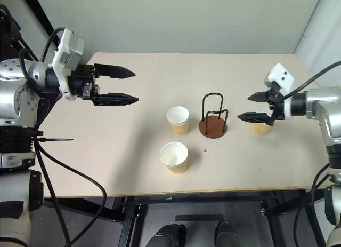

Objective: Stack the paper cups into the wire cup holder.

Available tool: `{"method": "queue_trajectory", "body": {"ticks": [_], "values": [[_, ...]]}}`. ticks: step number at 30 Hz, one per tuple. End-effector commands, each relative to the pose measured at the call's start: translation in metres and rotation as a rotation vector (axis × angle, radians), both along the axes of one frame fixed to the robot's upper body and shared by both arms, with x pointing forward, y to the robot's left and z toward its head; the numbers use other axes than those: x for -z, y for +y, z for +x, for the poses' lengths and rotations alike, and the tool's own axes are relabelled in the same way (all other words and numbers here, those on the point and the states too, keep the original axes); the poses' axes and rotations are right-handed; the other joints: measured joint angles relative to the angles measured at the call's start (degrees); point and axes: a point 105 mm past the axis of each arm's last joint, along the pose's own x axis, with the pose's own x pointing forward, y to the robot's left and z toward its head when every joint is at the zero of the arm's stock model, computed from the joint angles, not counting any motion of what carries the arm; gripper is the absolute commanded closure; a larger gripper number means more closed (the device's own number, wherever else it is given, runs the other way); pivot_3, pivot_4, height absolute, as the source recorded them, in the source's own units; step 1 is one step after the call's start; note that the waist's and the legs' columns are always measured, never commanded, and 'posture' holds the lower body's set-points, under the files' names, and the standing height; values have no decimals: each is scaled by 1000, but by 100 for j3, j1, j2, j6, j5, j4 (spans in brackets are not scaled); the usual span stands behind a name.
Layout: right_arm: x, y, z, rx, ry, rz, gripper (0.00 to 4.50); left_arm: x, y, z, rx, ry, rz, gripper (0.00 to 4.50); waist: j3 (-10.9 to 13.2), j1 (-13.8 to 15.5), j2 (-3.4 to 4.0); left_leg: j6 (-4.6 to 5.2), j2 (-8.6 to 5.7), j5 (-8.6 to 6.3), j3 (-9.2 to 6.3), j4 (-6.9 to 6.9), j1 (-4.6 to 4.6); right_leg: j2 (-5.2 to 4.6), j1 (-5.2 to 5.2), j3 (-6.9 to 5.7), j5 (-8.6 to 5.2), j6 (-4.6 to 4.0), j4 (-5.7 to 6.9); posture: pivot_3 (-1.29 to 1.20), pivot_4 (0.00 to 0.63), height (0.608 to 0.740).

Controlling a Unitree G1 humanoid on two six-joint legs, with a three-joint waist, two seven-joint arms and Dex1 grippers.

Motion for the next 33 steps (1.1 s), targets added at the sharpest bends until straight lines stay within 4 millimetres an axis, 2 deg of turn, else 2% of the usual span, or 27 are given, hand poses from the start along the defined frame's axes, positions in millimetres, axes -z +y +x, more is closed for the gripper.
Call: {"method": "queue_trajectory", "body": {"ticks": [1, 6, 17, 28, 31, 33], "values": [[-2, 11, 3, -41, -25, -12, 57, -14, 6, -13, -10, -50, -7, 28, 0, -6, 0, 0, 1, 0, 0, 0, 0, 0, 0, -1, 0, 0, 0, 0, 150, 740], [9, 25, 12, -73, -24, 1, 57, -19, 17, -23, -72, -77, -40, 28, 0, -7, 0, -1, 3, 0, 0, 1, -4, 1, -3, -2, 0, 0, 0, 0, 150, 740], [18, 38, 26, -98, -46, -13, 57, -18, 32, -29, -154, -95, -49, 28, 0, 8, 0, -10, 4, 8, 0, 1, 0, 1, -2, -3, 17, -30, 3, 0, 150, 740], [32, 27, 47, -19, -64, -74, 57, -18, 36, -34, -187, -104, -48, 28, 0, 12, 1, -19, 5, 5, -1, -5, 1, 1, -7, -2, 21, -36, 3, 0, 150, 740], [34, 20, 51, 11, -68, -89, 640, -18, 37, -35, -195, -108, -43, 0, 0, 10, 1, -24, 5, 1, -1, -6, 2, 1, -9, -2, 22, -37, 3, 0, 150, 740], [35, 18, 51, 15, -67, -92, 1316, -18, 38, -35, -197, -109, -41, 0, 0, 11, 1, -28, 6, -1, -2, -10, 3, 1, -10, -2, 22, -38, 3, 0, 150, 740]]}}
